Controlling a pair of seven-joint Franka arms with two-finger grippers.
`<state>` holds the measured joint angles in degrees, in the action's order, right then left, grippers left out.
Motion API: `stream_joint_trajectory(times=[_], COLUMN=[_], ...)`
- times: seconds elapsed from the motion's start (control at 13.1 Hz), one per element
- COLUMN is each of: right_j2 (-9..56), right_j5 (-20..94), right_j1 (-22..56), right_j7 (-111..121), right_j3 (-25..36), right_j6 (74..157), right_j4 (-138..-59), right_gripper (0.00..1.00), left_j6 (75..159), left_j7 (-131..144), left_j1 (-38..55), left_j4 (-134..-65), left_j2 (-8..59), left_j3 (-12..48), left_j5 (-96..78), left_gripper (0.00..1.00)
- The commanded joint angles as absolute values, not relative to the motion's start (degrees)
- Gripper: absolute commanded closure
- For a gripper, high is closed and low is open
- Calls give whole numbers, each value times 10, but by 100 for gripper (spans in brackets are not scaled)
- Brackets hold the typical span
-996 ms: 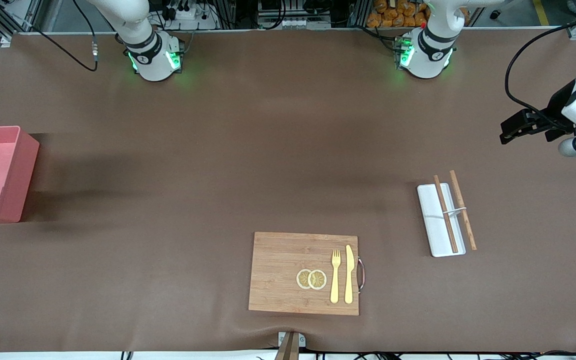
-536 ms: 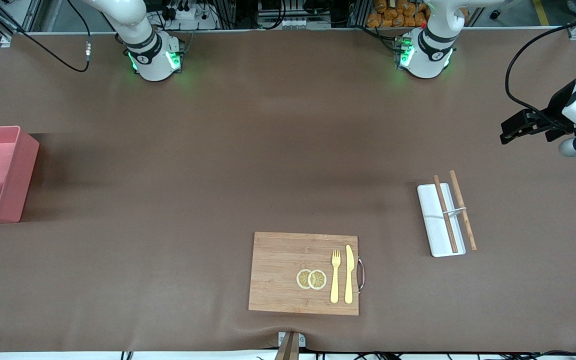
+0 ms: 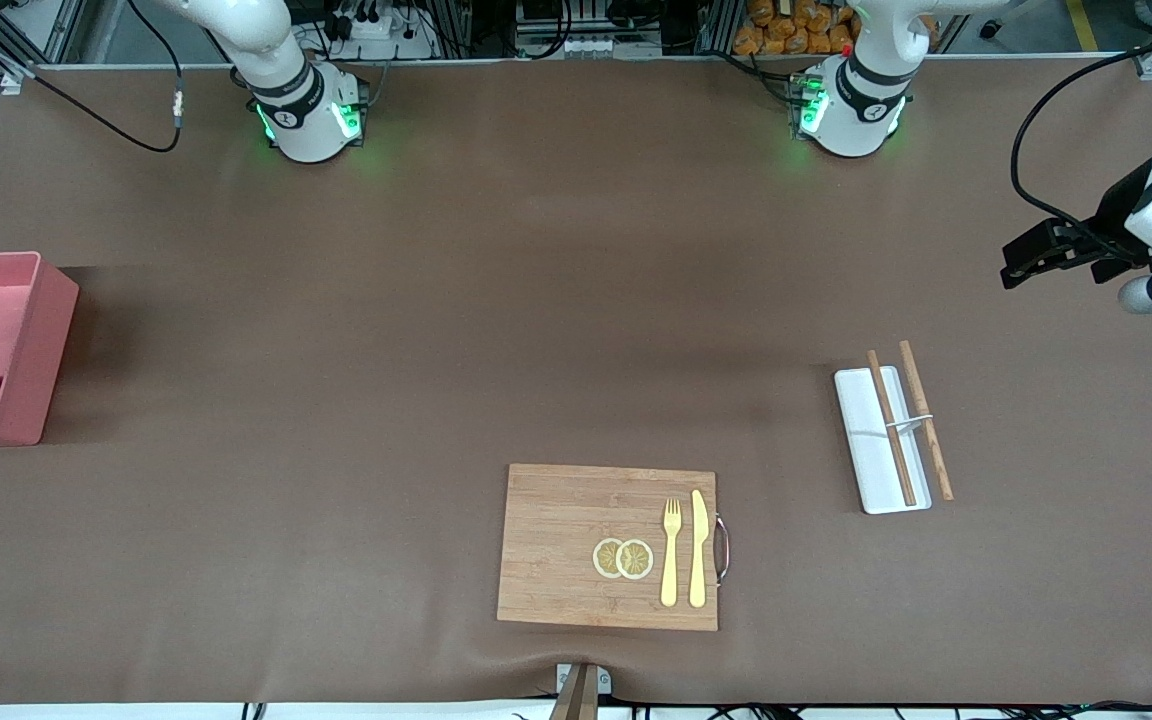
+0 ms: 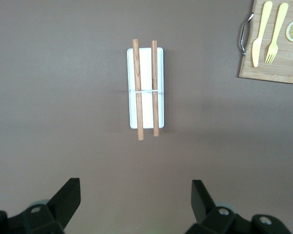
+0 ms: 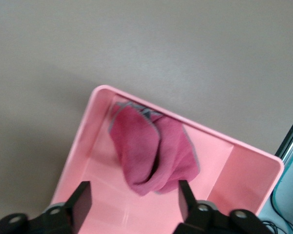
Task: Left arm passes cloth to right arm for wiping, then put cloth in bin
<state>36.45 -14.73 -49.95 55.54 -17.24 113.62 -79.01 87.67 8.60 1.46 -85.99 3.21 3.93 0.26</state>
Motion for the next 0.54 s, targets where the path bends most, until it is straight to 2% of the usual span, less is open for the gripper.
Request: stream_joint_trajectory(times=[0.0, 0.23, 0.46], right_j2=[300, 245, 232], right_j5=[-148, -135, -133], right_j1=[-473, -415, -336], right_j7=[514, 413, 259], right_j3=[-183, -194, -199], right_j6=[1055, 972, 929], right_j4=[-798, -802, -802], right_gripper=[0, 0, 0], left_j6=[875, 875, 872], left_j7=[78, 76, 76], left_j1=[14, 14, 14], left_j4=[-861, -860, -862], left_j2=[26, 23, 21], left_j3=[36, 36, 35], left_j5=[-6, -6, -5], left_gripper=[0, 0, 0])
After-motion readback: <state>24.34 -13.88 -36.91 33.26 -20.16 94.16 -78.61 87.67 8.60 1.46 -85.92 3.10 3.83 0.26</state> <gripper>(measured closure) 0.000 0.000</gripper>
